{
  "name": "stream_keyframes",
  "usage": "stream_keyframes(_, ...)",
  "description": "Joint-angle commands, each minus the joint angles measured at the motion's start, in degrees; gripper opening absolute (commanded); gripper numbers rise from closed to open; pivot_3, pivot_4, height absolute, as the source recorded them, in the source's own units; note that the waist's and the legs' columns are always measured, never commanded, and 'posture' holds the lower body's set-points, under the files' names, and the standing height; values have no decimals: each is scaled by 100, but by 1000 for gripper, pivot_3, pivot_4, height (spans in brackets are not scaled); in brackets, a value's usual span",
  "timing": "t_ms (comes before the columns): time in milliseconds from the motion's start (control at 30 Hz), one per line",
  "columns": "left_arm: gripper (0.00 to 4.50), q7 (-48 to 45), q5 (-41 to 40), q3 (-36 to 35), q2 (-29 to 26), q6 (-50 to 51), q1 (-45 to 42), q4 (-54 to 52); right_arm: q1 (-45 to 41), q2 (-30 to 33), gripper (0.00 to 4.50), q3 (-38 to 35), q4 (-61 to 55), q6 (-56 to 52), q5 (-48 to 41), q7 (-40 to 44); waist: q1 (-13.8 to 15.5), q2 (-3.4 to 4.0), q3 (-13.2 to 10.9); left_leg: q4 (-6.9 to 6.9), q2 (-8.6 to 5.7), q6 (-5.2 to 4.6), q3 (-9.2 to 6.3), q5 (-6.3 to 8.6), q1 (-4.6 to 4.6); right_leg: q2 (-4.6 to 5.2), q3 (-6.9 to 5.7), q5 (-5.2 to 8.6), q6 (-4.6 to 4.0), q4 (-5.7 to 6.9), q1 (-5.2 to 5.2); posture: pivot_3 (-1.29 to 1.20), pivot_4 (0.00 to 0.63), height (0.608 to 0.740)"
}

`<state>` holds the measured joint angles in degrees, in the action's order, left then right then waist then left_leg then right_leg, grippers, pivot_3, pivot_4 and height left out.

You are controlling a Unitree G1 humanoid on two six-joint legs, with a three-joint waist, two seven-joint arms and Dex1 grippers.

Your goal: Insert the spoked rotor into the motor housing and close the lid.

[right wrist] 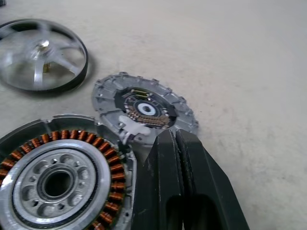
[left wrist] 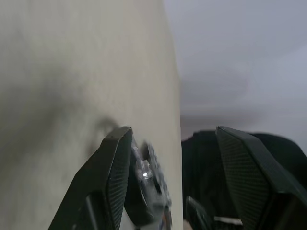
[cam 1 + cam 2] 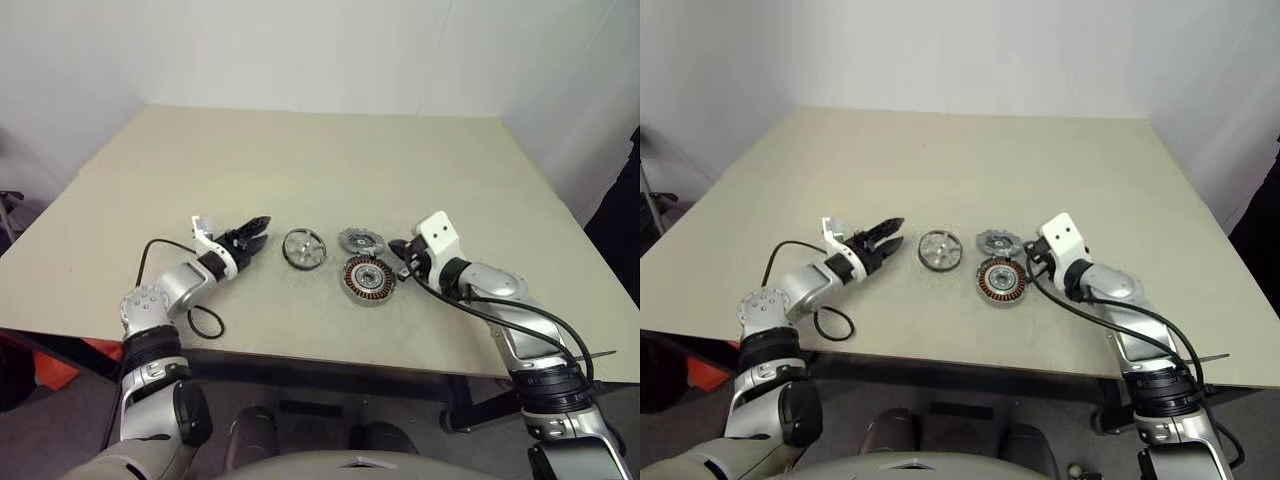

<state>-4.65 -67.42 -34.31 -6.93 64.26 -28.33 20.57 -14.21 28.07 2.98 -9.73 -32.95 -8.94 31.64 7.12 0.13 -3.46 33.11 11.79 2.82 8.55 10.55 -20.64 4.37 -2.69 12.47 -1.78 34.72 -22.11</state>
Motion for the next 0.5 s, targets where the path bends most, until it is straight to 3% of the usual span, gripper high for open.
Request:
stream_keyframes(33,2970,-147,93,130,-164,-1,150,-161,-98,33,0,-30,-91,81,32,-9,-1,0,0,0,0,0,0,0,1,0,1,9,16,0,1,0,0,740)
stream_keyframes(500,2970,-573,693,678,-91,-238,229,72,-95,32,0,-36,-112,60,37,-25,8,2,1,0,0,3,0,-2,19,1,3,18,31,2,16,0,0,740)
